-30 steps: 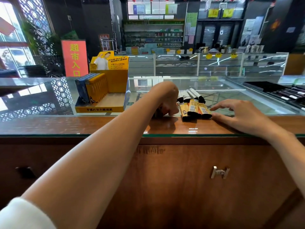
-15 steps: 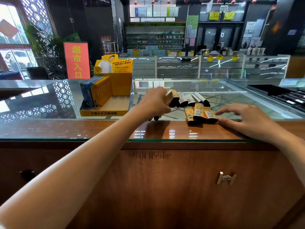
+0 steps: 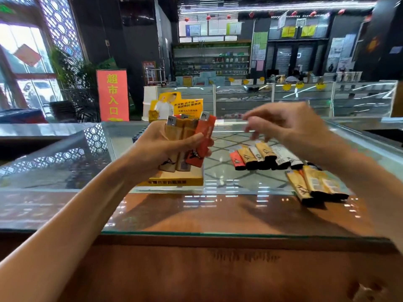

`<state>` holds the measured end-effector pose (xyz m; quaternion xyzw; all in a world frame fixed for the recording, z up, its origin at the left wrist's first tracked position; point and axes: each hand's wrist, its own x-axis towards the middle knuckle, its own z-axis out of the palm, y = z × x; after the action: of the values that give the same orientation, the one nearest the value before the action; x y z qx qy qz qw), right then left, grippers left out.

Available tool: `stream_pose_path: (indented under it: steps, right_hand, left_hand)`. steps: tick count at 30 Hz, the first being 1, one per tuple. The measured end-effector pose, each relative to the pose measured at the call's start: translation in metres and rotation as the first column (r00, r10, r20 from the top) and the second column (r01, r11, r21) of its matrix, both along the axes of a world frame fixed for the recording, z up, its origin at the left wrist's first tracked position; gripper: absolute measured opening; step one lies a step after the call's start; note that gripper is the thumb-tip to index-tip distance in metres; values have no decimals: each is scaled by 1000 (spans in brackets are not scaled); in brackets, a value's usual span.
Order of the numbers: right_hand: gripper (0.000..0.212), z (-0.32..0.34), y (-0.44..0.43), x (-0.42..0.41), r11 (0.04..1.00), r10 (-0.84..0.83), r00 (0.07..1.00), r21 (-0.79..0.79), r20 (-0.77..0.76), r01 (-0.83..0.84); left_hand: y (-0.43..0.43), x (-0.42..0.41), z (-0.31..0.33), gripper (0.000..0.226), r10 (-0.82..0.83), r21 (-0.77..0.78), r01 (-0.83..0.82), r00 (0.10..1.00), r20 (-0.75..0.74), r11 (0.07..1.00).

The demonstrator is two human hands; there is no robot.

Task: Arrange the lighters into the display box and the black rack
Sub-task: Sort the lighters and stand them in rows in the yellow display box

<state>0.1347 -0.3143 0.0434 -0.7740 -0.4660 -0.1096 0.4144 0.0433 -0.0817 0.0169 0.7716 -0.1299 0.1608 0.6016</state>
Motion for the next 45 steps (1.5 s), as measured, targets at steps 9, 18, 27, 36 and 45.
stream_pose_path:
  steps: [9, 18, 27, 36, 45]
  right_hand:
    - [21, 14, 95, -12, 937, 315, 863, 275, -395, -215]
    - [21, 2, 143, 28, 989, -126, 978, 54, -166, 137]
    - [27, -13, 183, 35, 965, -240, 937, -43, 256, 259]
    - [25, -26, 188, 40, 968, -209, 931, -71, 300, 241]
    - [17, -30, 188, 40, 959, -280, 916, 32, 286, 283]
  left_hand:
    - [30, -16, 10, 13, 208, 105, -247, 935, 289, 963]
    - [97, -36, 9, 15, 291, -308, -229, 941, 171, 923]
    - [106, -40, -10, 22, 97, -398, -64, 993, 62, 915]
    - [108, -39, -13, 17, -107, -496, 81, 994, -24, 865]
    - [103, -46, -17, 22, -248, -373, 216, 968, -38, 902]
